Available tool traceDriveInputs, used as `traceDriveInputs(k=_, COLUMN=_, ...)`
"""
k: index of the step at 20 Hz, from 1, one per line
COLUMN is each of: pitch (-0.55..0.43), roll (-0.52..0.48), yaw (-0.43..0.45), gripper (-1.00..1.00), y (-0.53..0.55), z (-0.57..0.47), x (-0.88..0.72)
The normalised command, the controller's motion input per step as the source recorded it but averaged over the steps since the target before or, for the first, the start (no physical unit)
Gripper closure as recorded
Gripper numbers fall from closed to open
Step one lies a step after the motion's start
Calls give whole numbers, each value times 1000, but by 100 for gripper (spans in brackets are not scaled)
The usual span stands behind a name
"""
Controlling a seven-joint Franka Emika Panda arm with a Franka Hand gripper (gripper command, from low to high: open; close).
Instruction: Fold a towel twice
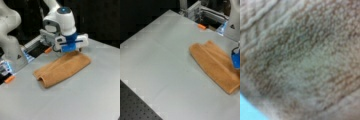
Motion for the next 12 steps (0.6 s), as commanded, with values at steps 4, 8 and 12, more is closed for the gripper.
traceDriveInputs(k=4, pitch=230, roll=92, yaw=-138, gripper=-100, y=-131, z=275, x=-184)
traceDriveInputs(k=8, pitch=276, roll=-14, yaw=-73, gripper=-100, y=-182, z=340, x=113)
traceDriveInputs(k=12, pitch=275, roll=-166, yaw=94, gripper=-100, y=-130, z=255, x=356)
